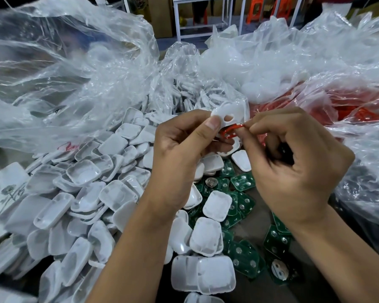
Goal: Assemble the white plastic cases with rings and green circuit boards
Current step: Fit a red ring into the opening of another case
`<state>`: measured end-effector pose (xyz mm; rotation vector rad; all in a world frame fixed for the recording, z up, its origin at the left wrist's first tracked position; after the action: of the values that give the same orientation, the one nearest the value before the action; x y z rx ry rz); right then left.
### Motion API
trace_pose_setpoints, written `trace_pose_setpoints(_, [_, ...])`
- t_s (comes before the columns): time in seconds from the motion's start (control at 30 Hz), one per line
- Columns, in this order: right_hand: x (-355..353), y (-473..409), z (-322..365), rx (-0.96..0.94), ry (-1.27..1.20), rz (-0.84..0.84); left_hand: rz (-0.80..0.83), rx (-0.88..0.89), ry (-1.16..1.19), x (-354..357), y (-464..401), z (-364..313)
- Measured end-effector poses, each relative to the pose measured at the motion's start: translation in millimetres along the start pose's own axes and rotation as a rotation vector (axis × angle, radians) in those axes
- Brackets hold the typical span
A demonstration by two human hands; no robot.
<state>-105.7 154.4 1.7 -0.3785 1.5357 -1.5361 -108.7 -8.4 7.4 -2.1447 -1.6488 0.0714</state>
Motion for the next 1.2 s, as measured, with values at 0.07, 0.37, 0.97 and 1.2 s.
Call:
trace_pose_setpoints(0.07, [0.1,0.2,-0.2,-0.012,0.000,-0.008,-0.023,0.016,-0.001,0.5,-1.1,1.0])
trace_pose_setpoints(0.37, [-0.7,-0.6,-0.1,-0.001,0.010,0.025,-0.058,-0.199,0.263,3.0,-5.8,0.9])
trace_pose_setpoints(0.97, [8.5,0.5,-5.4,0.166,-0.014,0.190,-0.044,-0.055,0.004,-7.1,-2.6,-1.7])
trace_pose_setpoints(1.2, [8.8,-1.0,-7.0,0.160,-0.029,0.222,-0.097,-0.008,-0.041,-8.5,-4.4,2.2])
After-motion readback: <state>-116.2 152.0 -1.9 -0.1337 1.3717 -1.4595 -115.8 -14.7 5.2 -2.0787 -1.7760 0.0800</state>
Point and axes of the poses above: each hand's wrist, its own y-axis away from the middle knuckle, its own x-axis out of the palm, z = x × y, the point moved 1 cm from there along -y, towards the middle knuckle, and after that the axes turned 10 degrees about z, right-handed, at the moved point
